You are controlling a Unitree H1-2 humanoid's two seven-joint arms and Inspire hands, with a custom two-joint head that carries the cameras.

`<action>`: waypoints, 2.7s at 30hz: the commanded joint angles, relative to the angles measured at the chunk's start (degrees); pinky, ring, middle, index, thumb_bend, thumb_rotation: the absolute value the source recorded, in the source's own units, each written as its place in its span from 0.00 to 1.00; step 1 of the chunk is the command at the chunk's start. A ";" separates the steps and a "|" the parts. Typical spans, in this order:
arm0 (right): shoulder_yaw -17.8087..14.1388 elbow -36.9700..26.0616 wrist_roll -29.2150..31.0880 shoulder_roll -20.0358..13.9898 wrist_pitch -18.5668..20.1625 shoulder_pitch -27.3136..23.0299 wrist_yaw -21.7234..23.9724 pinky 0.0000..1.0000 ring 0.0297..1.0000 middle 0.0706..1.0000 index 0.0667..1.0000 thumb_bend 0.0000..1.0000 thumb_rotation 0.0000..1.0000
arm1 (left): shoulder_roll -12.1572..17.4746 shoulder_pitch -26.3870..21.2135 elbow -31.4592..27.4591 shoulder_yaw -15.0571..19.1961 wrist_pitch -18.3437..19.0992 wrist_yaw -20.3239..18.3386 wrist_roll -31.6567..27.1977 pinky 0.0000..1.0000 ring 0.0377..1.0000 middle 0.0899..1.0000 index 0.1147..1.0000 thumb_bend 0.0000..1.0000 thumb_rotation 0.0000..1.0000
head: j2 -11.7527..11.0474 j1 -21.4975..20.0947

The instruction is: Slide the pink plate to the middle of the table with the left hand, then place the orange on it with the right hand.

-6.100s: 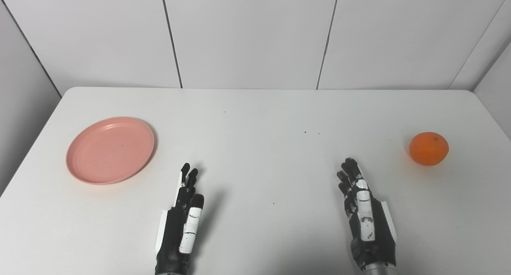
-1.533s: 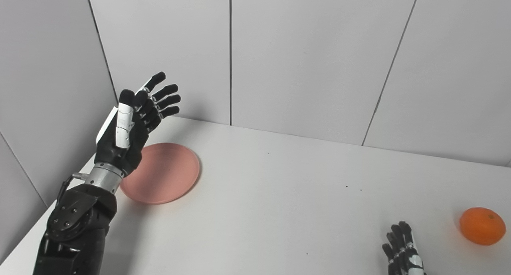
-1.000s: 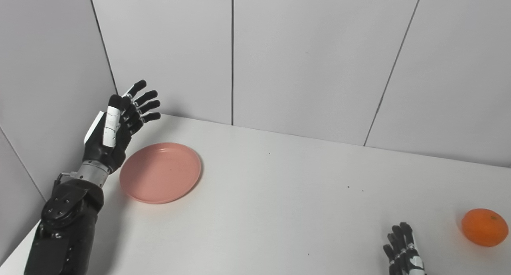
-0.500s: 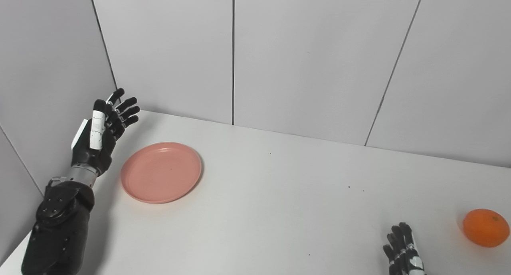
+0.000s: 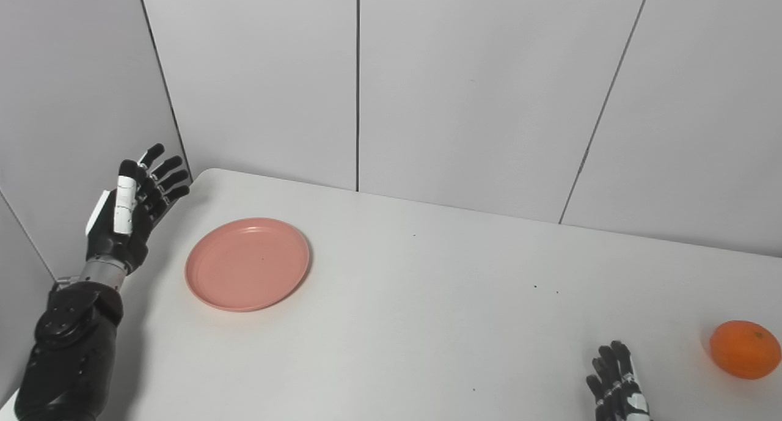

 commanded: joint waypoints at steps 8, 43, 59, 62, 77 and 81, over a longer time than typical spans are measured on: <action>0.52 0.54 -0.06 -1.14 0.74 3.87 -0.37 1.00 0.98 0.96 0.97 0.76 1.00 | 0.45 -5.30 7.36 -0.58 -5.50 -4.09 -1.31 0.73 0.82 0.84 0.88 1.00 0.88 | 0.39 -0.45; 1.29 -0.48 -0.96 -0.78 1.15 4.36 -0.76 1.00 0.97 0.95 0.96 0.77 1.00 | -0.89 -6.84 19.02 -4.41 -11.06 -7.62 0.56 0.84 0.85 0.86 0.88 1.00 0.89 | 1.13 -1.19; 1.83 -0.89 -1.29 -0.57 1.61 4.60 -0.77 1.00 0.97 0.96 0.97 0.78 1.00 | -6.05 -3.04 7.49 -4.83 -1.78 -5.74 -0.41 0.80 0.83 0.84 0.86 1.00 0.90 | 1.62 -1.93; 1.95 -1.00 -1.08 -0.69 1.46 4.64 -0.54 1.00 0.96 0.96 0.97 0.77 1.00 | -7.26 -2.14 4.97 -5.40 -0.27 -5.12 0.36 0.80 0.83 0.84 0.87 1.00 0.90 | 1.77 -2.00; 2.22 -1.45 -0.89 -0.75 1.58 4.74 -0.43 1.00 0.95 0.95 0.96 0.76 1.00 | -12.51 -0.01 -1.71 -7.38 5.51 -1.26 1.26 0.77 0.81 0.84 0.86 1.00 0.91 | 2.38 -2.38; 2.31 -1.69 -1.14 -0.74 2.03 4.80 -0.58 1.00 0.95 0.95 0.96 0.77 1.00 | -13.62 0.62 -3.24 -7.80 6.98 -1.20 0.92 0.78 0.82 0.85 0.87 1.00 0.91 | 2.44 -2.46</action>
